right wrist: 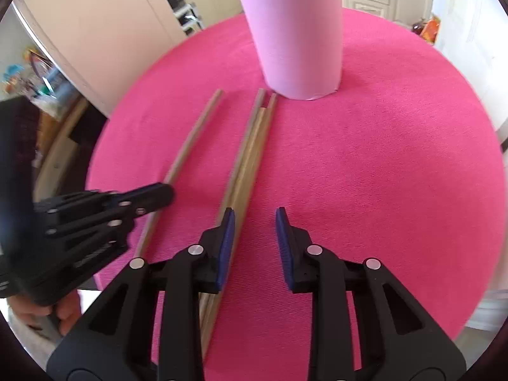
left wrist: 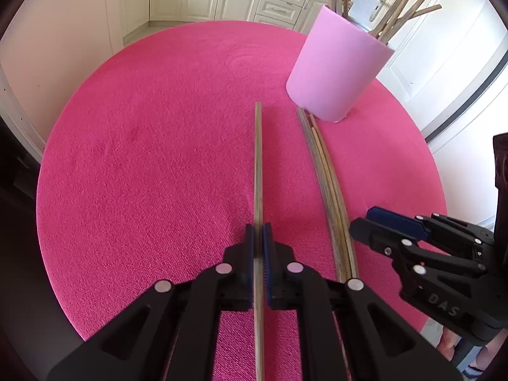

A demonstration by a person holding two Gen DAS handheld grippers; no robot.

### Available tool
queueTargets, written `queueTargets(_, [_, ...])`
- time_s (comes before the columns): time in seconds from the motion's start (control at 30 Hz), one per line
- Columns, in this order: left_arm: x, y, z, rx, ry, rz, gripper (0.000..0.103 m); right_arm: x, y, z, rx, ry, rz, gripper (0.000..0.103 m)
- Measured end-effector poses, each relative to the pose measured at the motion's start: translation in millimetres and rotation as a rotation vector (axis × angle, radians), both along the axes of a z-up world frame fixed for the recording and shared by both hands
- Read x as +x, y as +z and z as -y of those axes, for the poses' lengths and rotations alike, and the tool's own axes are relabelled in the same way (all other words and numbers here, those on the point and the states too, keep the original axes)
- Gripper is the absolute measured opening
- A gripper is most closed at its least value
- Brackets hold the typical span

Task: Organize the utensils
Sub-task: 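Grasp a chopstick with the left gripper and hold it above the table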

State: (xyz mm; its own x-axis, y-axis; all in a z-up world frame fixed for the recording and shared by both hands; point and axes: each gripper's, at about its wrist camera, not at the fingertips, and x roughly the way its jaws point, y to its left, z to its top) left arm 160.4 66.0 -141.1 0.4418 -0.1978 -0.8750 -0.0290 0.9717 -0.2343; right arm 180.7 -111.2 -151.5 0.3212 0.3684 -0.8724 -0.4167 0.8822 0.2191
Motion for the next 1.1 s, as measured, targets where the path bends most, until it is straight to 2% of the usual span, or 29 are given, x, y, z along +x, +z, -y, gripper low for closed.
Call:
queueTargets(0.23, [0.3,-2.4,-3.6,-0.008,-0.003,0.001,0.006,1.8,2.4,-5.6,-0.004,0.006,0.0,0.027])
queueTargets(0.8, [9.0,-2.5,1.4,0.001,0.002,-0.009,0.006,5.8,1.9,-21.9,-0.131,0.048,0.017,0.026])
queueTargets(1.1, [4.2,-4.4,1.1,0.009,0.006,0.004,0.006,0.7,2.1,-20.3,-0.144,0.056,0.008,0.026])
